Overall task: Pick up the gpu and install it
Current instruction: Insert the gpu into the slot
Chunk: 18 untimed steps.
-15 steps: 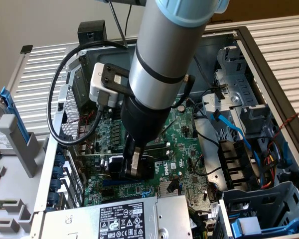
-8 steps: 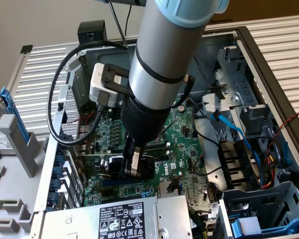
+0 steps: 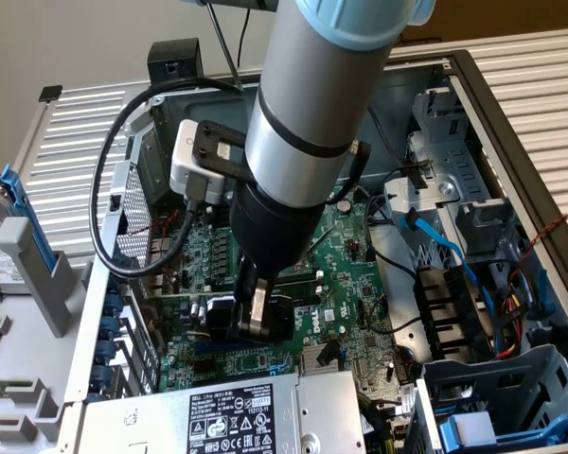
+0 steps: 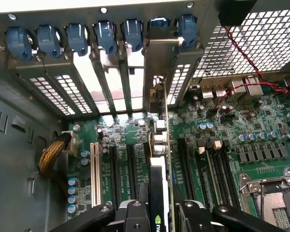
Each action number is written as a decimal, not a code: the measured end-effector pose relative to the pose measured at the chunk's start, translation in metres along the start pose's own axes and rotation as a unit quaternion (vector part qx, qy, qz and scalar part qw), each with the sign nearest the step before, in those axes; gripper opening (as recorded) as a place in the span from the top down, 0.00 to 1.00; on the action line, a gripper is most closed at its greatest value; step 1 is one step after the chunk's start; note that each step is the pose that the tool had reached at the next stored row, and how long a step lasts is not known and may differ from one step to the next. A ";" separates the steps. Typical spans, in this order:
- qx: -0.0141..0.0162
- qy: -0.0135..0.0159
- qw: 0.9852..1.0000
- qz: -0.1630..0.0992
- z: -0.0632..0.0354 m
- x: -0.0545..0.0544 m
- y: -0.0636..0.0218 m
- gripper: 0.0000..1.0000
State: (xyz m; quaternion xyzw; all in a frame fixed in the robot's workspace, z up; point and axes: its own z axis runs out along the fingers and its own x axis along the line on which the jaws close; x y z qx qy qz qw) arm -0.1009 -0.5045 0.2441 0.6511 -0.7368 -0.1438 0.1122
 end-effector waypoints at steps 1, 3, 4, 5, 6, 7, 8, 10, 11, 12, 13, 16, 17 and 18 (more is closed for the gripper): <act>0.000 0.000 1.000 -0.001 -0.0001 0.000 0.0000 0.71; 0.000 0.000 1.000 -0.001 -0.0001 0.000 0.0000 0.71; 0.000 0.000 1.000 -0.001 -0.0001 0.000 0.0000 0.71; 0.000 0.001 1.000 -0.001 -0.0001 0.000 -0.0001 0.71; 0.000 0.001 1.000 -0.002 -0.0001 0.000 -0.0004 0.71; 0.000 0.001 1.000 -0.003 -0.0003 0.000 -0.0008 0.71; 0.000 0.002 1.000 -0.005 -0.0005 0.000 -0.0012 0.71; 0.000 0.002 1.000 -0.006 -0.0005 0.000 -0.0012 0.71; 0.000 0.002 1.000 -0.006 -0.0005 0.000 -0.0012 0.71; 0.000 0.002 1.000 -0.006 -0.0006 0.000 -0.0014 0.71; 0.000 0.002 1.000 -0.006 -0.0009 0.000 -0.0021 0.71; 0.000 0.002 1.000 -0.006 -0.0025 -0.001 -0.0057 0.71; 0.000 0.002 1.000 -0.006 -0.0027 -0.001 -0.0060 0.71; 0.000 0.002 1.000 -0.006 -0.0027 -0.001 -0.0060 0.71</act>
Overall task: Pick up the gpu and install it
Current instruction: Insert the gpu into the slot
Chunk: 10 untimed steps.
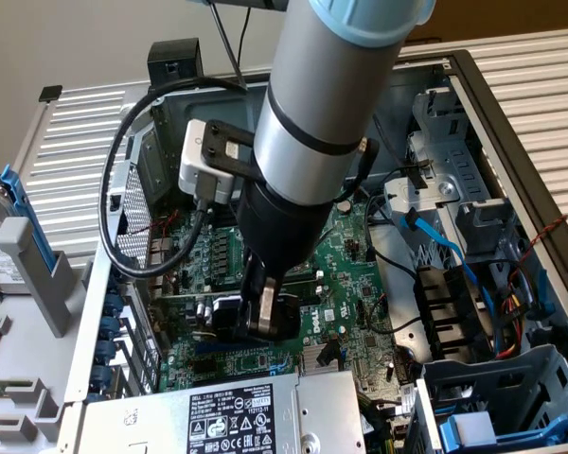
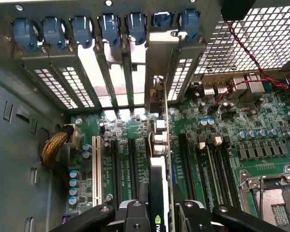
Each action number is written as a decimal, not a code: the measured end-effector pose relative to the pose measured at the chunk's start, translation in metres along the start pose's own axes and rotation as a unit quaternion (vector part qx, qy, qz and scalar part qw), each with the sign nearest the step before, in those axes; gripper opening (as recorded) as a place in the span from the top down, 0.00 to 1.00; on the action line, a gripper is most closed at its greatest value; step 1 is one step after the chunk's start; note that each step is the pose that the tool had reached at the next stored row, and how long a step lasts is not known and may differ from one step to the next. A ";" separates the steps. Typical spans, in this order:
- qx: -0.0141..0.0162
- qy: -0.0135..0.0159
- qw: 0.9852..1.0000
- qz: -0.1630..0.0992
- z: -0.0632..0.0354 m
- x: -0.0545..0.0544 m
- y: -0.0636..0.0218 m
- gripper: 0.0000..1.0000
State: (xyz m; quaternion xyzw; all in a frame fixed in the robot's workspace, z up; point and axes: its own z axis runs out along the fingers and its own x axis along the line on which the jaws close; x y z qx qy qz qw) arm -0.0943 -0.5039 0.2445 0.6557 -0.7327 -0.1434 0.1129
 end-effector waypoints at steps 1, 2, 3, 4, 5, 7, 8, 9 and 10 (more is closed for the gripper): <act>0.000 0.000 1.000 0.000 -0.0001 -0.001 0.0002 0.71; 0.000 0.000 1.000 0.000 -0.0002 -0.002 0.0003 0.71; 0.000 0.000 1.000 0.000 -0.0002 -0.004 0.0005 0.71; 0.000 0.000 1.000 0.000 -0.0001 -0.006 0.0008 0.71; 0.000 0.000 1.000 0.000 0.0000 -0.007 0.0009 0.71; 0.000 0.001 1.000 -0.002 0.0000 -0.008 0.0009 0.71; 0.000 0.001 1.000 -0.003 -0.0001 -0.008 0.0010 0.71; 0.000 0.001 1.000 -0.003 0.0000 -0.008 0.0010 0.71; 0.000 0.001 1.000 -0.003 0.0000 -0.008 0.0011 0.71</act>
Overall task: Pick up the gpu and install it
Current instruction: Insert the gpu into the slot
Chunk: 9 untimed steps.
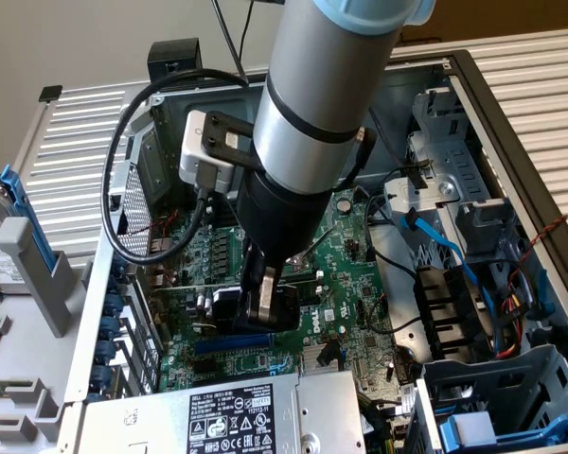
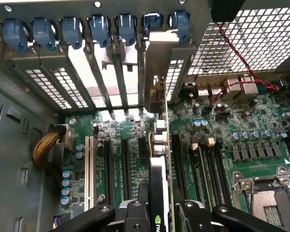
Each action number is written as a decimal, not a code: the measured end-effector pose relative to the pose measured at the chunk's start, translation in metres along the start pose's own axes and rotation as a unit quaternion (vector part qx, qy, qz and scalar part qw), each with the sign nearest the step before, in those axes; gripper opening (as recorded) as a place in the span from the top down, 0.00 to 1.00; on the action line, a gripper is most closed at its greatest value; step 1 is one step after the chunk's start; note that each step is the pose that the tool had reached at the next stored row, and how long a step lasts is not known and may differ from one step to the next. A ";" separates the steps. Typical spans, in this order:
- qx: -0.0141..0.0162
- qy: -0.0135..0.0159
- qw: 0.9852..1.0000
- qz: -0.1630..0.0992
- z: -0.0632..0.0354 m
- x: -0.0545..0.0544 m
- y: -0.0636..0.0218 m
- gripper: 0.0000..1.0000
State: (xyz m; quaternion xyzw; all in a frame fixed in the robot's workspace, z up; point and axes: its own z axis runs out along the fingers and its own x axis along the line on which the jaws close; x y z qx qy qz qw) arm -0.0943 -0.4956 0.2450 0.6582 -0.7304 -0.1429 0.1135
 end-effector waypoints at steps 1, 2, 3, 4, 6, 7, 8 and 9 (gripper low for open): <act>0.000 0.000 1.000 0.000 0.0000 0.000 0.0000 0.71; 0.000 0.000 1.000 0.000 -0.0001 0.000 0.0000 0.71; 0.000 0.000 1.000 0.000 -0.0005 0.000 0.0001 0.71; 0.000 0.000 1.000 -0.001 -0.0007 0.000 0.0002 0.71; 0.000 0.000 1.000 -0.001 -0.0007 0.000 0.0002 0.71; 0.000 0.000 1.000 -0.001 -0.0007 0.000 0.0003 0.71; 0.000 0.000 1.000 -0.001 -0.0007 0.000 0.0003 0.71; 0.000 0.000 1.000 -0.001 -0.0009 0.000 0.0001 0.71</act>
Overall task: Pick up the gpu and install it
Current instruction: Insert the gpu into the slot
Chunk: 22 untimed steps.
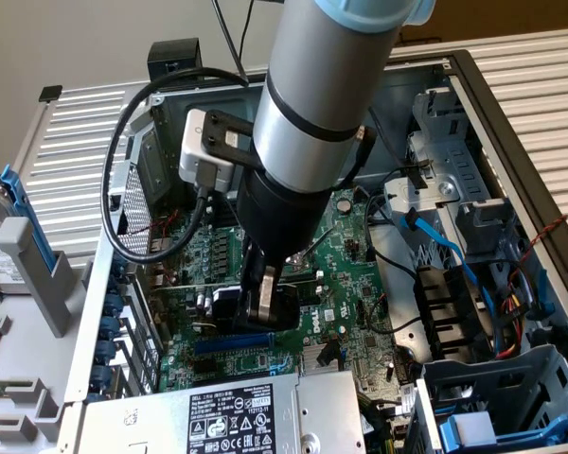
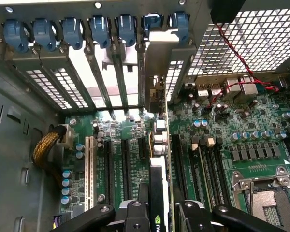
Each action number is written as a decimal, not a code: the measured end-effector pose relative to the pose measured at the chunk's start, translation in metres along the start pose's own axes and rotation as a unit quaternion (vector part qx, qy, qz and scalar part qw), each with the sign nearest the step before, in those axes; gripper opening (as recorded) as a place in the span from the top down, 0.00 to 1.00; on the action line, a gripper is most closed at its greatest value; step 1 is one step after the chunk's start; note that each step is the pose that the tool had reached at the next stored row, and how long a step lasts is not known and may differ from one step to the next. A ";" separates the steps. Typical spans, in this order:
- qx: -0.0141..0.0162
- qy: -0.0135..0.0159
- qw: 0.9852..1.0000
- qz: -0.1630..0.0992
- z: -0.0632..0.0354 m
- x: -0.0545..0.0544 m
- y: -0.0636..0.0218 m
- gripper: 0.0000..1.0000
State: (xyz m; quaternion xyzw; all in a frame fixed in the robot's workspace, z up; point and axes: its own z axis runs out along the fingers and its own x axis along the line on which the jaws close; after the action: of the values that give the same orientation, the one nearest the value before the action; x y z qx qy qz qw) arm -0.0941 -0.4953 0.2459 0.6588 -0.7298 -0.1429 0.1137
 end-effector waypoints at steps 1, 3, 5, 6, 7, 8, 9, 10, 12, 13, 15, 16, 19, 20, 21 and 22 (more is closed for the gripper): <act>-0.001 0.000 1.000 0.000 -0.0006 0.000 -0.0003 0.71; -0.004 0.000 1.000 0.000 -0.0023 0.000 -0.0014 0.71; -0.007 0.001 1.000 0.000 -0.0033 0.000 -0.0026 0.71; -0.008 0.001 1.000 0.000 -0.0033 0.000 -0.0025 0.71; -0.008 0.001 1.000 0.000 -0.0033 0.000 -0.0025 0.71; -0.008 0.001 1.000 0.000 -0.0033 0.000 -0.0026 0.71; -0.008 0.001 1.000 0.000 -0.0033 0.000 -0.0026 0.71; -0.008 0.001 1.000 -0.001 -0.0034 -0.001 -0.0026 0.71; -0.008 0.003 1.000 -0.004 -0.0035 -0.001 -0.0028 0.71; -0.008 0.005 1.000 -0.009 -0.0036 -0.001 -0.0027 0.71; -0.008 0.009 1.000 -0.019 -0.0037 -0.001 -0.0027 0.71; -0.008 0.010 1.000 -0.023 -0.0037 -0.001 -0.0027 0.71; -0.008 0.011 1.000 -0.024 -0.0037 -0.001 -0.0026 0.71; -0.008 0.011 1.000 -0.024 -0.0038 -0.001 -0.0026 0.71; -0.008 0.012 1.000 -0.024 -0.0039 -0.001 -0.0026 0.71; -0.008 0.014 1.000 -0.023 -0.0043 -0.001 -0.0024 0.71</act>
State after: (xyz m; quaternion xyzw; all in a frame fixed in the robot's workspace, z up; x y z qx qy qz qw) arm -0.0902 -0.4950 0.2490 0.6765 -0.7116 -0.1418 0.1261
